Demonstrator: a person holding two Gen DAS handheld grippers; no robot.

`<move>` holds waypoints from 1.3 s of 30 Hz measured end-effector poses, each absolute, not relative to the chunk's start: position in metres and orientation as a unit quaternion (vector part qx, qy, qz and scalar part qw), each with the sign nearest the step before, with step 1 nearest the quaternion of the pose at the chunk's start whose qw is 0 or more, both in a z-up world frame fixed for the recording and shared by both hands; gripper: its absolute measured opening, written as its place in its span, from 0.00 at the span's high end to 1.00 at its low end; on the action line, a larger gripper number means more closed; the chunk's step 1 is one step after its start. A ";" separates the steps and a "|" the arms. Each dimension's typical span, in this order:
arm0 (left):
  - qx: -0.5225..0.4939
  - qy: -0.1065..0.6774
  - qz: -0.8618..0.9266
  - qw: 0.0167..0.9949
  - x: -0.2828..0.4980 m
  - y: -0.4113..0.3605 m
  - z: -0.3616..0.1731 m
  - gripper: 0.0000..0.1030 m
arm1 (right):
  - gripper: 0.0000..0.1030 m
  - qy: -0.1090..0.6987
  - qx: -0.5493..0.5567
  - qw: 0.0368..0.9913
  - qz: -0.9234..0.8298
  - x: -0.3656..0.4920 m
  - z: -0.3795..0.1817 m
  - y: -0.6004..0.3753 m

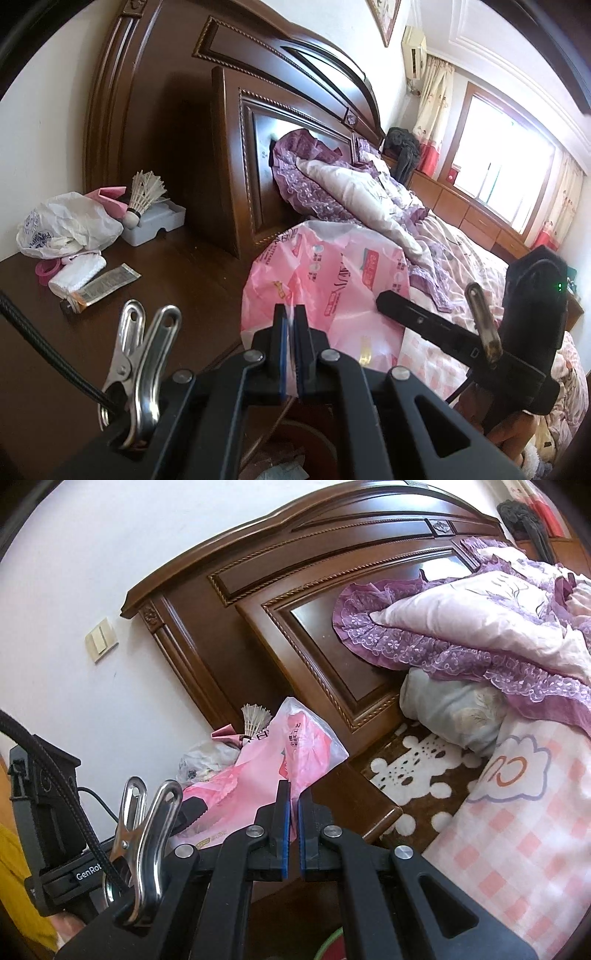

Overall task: Collect trash
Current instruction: 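Lift the pink package with both grippers and carry it down over the red bin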

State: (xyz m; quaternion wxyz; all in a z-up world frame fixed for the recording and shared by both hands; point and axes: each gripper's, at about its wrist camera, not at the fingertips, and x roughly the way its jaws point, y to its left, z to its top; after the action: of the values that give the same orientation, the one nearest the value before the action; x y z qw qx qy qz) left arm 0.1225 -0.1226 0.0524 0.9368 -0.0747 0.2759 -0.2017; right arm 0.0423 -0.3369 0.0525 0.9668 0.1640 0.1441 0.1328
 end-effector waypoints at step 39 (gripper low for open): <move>0.021 0.302 -0.215 0.929 0.059 -0.181 -0.027 0.97 | 0.96 0.260 0.072 0.953 0.138 0.009 -0.031 -0.335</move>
State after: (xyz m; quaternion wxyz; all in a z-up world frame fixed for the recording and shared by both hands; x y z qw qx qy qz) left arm 0.0586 -0.1814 -0.0275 0.9287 0.0205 0.3016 -0.2147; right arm 0.0094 -0.3353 -0.0307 0.9530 0.0725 0.2596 0.1381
